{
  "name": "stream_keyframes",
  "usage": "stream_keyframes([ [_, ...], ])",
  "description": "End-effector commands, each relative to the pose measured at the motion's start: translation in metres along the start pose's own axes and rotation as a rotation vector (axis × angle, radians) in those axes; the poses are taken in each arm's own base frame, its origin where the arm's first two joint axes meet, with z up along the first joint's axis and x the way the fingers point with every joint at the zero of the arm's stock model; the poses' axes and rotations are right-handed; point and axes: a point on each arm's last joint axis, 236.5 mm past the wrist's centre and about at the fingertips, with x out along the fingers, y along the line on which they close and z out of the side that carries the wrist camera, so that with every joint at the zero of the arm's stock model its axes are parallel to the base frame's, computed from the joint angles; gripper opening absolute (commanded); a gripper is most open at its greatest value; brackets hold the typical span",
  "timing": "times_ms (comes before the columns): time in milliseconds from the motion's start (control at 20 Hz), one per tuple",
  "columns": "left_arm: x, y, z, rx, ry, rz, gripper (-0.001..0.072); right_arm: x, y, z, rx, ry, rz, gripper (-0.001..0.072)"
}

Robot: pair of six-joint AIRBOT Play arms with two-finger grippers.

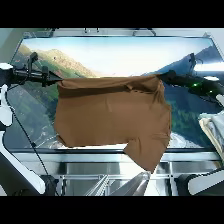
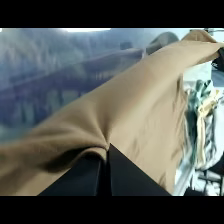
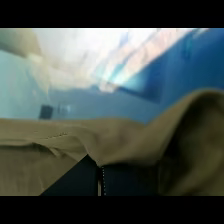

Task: Fold the shirts.

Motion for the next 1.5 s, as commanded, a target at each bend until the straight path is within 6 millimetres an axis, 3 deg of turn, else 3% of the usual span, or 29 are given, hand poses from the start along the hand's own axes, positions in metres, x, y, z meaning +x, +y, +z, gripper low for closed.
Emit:
stream_keyframes([
  [0,-0.003,0.015,-0.035,-0.112,0.115,0.012,0.0004,-0.017,-0.022,-0.046,0.003,0.203,-0.055,0.0015],
  [100,0.008,0.031,-0.054,-0.18,0.159,0.019,0.0003,-0.015,-0.026,-0.058,0.004,0.242,-0.065,0.0015],
  [300,0.035,0.049,-0.072,-0.263,0.172,0.019,-0.0003,-0.01,-0.033,-0.073,-0.003,0.276,-0.1,0.0015],
  [500,0.034,0.067,-0.092,-0.306,0.249,0.113,-0.0003,-0.009,-0.039,-0.083,0.004,0.315,-0.143,0.0032],
  [550,0.031,0.064,-0.098,-0.317,0.273,0.107,-0.0003,-0.009,-0.038,-0.083,0.025,0.318,-0.141,0.0223],
  [600,0.027,0.06,-0.103,-0.332,0.3,0.094,0.0043,-0.013,-0.038,-0.085,0.037,0.331,-0.139,0.0298],
  [650,0.019,0.056,-0.104,-0.352,0.315,0.092,0.0154,-0.022,-0.037,-0.085,0.051,0.352,-0.141,0.0298],
  [850,-0.029,0.037,-0.083,-0.375,0.277,0.115,0.0165,-0.074,-0.043,-0.078,0.112,0.379,-0.217,0.0296],
  [950,-0.047,0.029,-0.071,-0.343,0.225,0.144,0.0165,-0.099,-0.035,-0.081,0.142,0.4,-0.218,0.0281],
  [1000,-0.055,0.023,-0.069,-0.311,0.209,0.149,0.0165,-0.11,-0.027,-0.088,0.161,0.42,-0.209,0.02],
  [1150,-0.072,0.008,-0.063,-0.203,0.076,0.182,0.0163,-0.136,-0.008,-0.124,0.268,0.439,-0.239,0.0204],
  [1250,-0.081,0.003,-0.072,-0.156,-0.014,0.21,0.0163,-0.149,0.002,-0.166,0.396,0.433,-0.302,0.0203],
  [1400,-0.079,0.004,-0.118,-0.197,-0.064,0.223,0.0163,-0.168,0.003,-0.24,0.593,0.398,-0.465,0.0204],
  [1450,-0.076,0.008,-0.136,-0.242,-0.072,0.219,0.0163,-0.174,0.001,-0.262,0.608,0.404,-0.502,0.0234],
])
